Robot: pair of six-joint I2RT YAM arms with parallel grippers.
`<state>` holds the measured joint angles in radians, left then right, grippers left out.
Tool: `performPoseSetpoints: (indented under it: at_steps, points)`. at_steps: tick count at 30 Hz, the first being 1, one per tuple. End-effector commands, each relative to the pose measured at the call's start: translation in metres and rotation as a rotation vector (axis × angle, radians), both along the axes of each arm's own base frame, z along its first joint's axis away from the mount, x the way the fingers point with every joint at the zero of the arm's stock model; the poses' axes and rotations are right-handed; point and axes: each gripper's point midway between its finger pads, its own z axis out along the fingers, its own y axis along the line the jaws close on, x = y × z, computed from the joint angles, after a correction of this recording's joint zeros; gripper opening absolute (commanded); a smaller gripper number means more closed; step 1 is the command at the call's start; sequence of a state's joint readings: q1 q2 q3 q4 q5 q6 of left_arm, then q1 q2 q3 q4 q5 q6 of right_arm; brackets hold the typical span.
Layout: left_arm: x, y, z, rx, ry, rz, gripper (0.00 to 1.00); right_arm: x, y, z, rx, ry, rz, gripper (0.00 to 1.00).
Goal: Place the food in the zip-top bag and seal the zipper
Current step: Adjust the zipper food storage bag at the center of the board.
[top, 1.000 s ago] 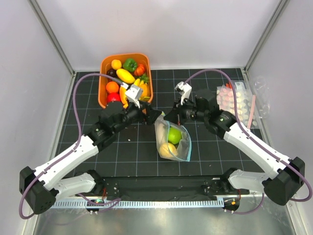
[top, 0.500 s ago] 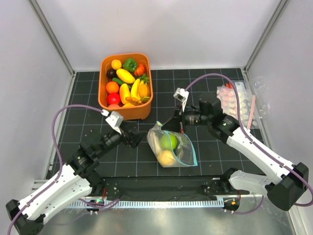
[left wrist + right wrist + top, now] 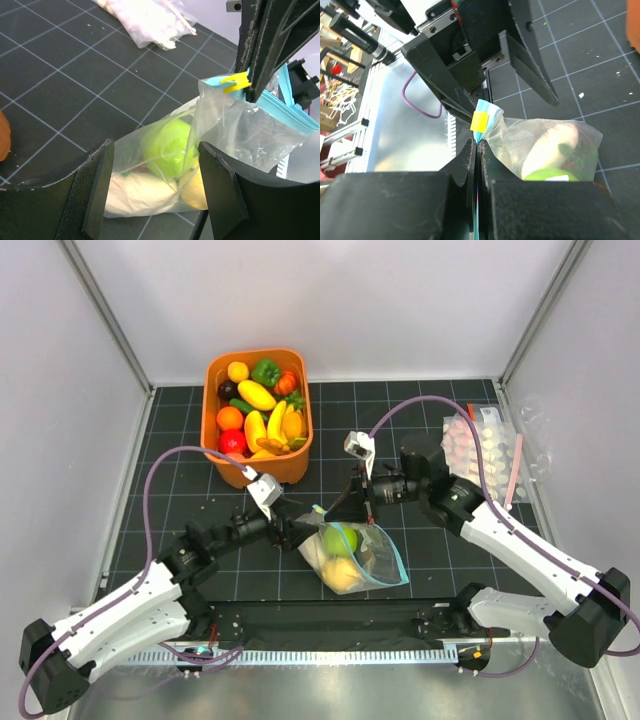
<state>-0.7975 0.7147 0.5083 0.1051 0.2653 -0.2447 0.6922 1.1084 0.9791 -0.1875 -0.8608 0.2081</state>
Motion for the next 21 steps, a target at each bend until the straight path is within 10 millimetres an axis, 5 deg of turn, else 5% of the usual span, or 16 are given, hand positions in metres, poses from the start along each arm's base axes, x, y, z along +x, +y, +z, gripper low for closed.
performPoseSetpoints:
  at_steps: [1,9,11,12,14,21]
  points:
    - [-0.004,-0.005,0.035,-0.063,-0.100,-0.048,0.71,-0.010,0.008,0.012,0.043,-0.057,0.070,0.01]
    - [-0.012,-0.010,0.039,-0.098,-0.109,-0.096,0.64,-0.016,0.018,0.002,-0.005,-0.069,0.091,0.01]
    - [-0.013,-0.012,0.039,-0.093,-0.101,-0.108,0.51,-0.016,0.019,0.000,-0.011,-0.070,0.092,0.01]
    - [-0.011,-0.014,0.035,-0.081,-0.090,-0.110,0.28,-0.016,0.019,0.000,-0.011,-0.072,0.091,0.01]
    - [-0.011,-0.016,0.034,-0.069,-0.075,-0.117,0.10,-0.017,0.020,0.000,-0.011,-0.074,0.091,0.01]
    - [-0.017,-0.018,0.035,-0.078,-0.068,-0.152,0.00,-0.010,0.017,-0.001,-0.024,-0.098,0.040,0.08]
